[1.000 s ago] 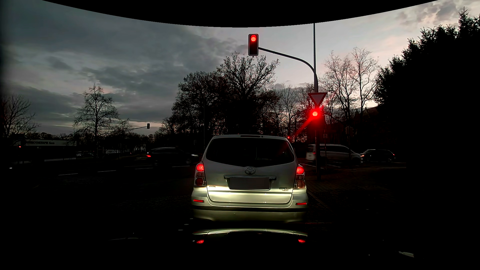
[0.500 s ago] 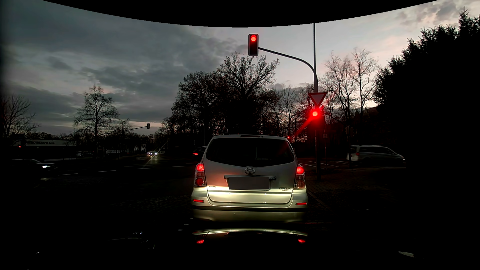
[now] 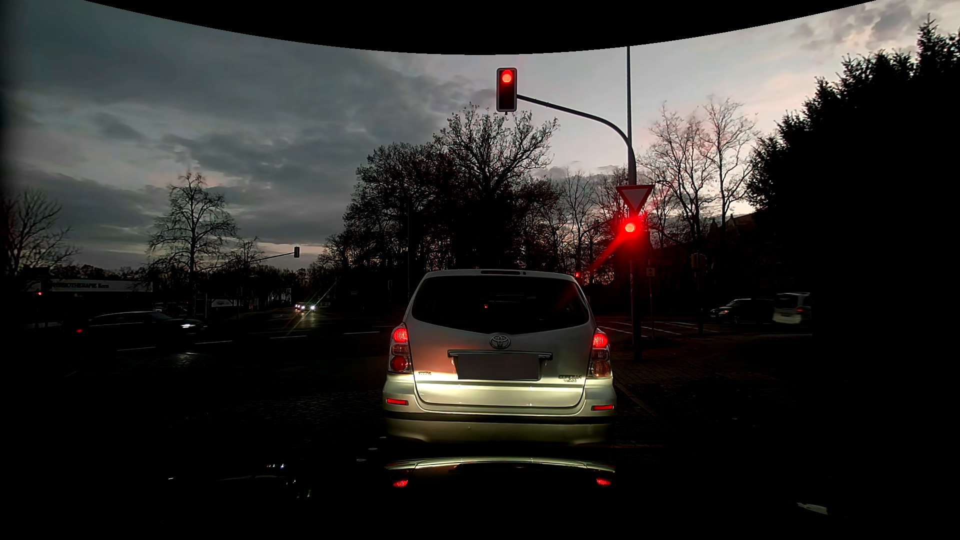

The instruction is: Follow the waypoints while adhering to traffic rules and regulations

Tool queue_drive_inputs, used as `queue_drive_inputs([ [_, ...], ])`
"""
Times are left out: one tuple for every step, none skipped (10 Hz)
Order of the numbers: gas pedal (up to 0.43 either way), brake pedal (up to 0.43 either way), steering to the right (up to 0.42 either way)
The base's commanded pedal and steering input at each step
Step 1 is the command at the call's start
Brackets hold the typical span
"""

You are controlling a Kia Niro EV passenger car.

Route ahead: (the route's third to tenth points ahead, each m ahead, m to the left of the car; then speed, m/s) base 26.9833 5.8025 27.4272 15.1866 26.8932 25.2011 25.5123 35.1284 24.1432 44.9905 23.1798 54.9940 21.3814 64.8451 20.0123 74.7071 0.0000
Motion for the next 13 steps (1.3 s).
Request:
queue_drive_inputs([
  [0.000, 0.341, -0.001],
  [0.000, 0.341, 0.000],
  [0.000, 0.341, 0.000],
  [0.000, 0.341, -0.001],
  [0.000, 0.341, -0.001],
  [0.000, 0.341, -0.001],
  [0.000, 0.341, -0.001],
  [0.000, 0.341, 0.000],
  [0.000, 0.341, -0.001],
  [0.000, 0.341, 0.000],
  [0.000, 0.341, -0.001],
  [0.000, 0.341, 0.000],
  [0.000, 0.341, -0.001],
])
